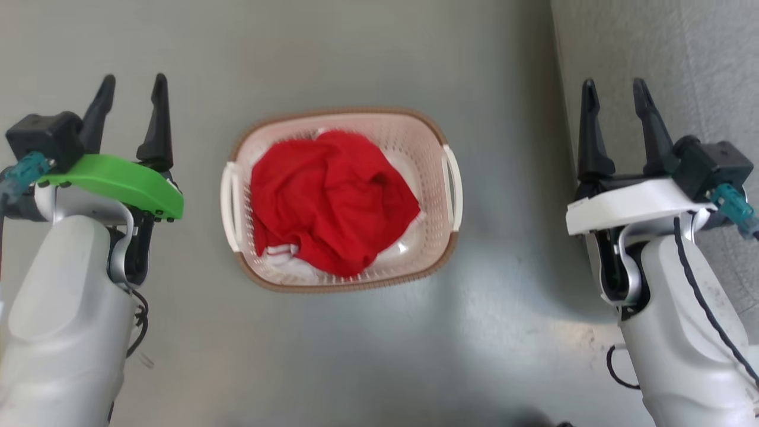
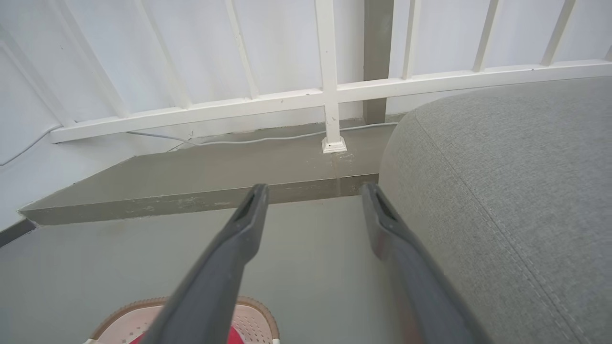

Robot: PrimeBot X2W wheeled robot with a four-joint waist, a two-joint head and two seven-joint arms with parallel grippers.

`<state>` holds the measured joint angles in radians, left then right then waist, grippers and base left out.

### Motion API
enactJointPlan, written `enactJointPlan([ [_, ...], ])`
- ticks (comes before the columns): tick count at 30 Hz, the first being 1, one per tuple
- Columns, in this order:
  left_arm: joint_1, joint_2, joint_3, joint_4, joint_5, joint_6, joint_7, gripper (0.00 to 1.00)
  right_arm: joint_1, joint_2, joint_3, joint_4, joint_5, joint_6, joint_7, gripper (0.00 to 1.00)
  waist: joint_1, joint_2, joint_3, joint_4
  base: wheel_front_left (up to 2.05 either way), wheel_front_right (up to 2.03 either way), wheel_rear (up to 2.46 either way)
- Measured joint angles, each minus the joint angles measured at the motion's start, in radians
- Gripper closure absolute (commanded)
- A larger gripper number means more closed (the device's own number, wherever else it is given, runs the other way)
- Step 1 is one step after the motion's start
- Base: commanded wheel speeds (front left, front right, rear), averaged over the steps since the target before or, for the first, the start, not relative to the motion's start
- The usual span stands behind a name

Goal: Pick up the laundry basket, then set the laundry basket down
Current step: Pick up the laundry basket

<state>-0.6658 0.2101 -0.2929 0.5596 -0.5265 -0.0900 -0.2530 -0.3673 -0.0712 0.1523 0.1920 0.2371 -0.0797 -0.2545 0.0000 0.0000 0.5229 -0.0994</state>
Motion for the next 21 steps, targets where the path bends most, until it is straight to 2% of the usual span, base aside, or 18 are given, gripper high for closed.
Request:
enactJointPlan([
  [8,0.115,0.001,0.025,-0.121,0.056,0.047,0.000,0.00,0.054,-0.028,0.003,0.025,-0.028,0.008,0.000,0.00,0.0000,0.0000,-0.114,0.019,0.00,0.00,0.00],
  [21,0.303,-0.003,0.031,-0.259,0.074,0.095,0.000,0.00,0.134,-0.038,0.019,0.037,-0.036,0.019,0.000,0.00,0.0000,0.0000,-0.278,0.046,0.00,0.00,0.00],
])
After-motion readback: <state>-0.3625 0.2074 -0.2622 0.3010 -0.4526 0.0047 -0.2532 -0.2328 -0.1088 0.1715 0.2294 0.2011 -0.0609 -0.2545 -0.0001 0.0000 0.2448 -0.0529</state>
